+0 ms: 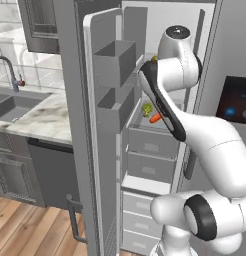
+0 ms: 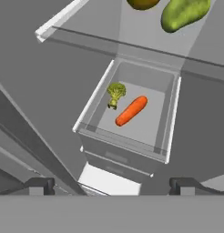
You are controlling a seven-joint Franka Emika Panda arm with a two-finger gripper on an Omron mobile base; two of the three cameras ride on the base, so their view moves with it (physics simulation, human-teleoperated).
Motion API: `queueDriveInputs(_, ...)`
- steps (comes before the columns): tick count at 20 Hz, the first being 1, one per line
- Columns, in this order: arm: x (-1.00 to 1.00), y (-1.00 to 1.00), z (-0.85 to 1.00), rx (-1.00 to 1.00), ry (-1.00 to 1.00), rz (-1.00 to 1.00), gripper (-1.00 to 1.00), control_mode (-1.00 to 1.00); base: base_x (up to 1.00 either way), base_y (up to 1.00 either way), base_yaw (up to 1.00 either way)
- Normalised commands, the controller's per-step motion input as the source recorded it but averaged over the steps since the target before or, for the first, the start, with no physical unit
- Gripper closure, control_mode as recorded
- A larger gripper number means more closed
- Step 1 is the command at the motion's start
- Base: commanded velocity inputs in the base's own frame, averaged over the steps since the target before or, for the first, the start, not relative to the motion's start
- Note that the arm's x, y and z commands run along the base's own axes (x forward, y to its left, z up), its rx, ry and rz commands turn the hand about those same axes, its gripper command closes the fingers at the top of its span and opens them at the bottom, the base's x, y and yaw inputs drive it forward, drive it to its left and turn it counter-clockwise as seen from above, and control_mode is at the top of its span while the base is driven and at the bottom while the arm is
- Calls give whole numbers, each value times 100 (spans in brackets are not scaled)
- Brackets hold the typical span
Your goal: Take the mango and orange from the highest rack and move them to the second highest rack where the carrot and broccoli are located, to maximize freezer space. Close the freezer door after rearranging.
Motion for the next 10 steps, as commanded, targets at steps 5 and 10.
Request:
queueDriveInputs(5, 16, -19, 54, -2, -15, 0, -100, -100, 0, 0, 0)
queueDriveInputs(10, 16, -13, 22, 0, -2, 2, -100, -100, 0, 0, 0)
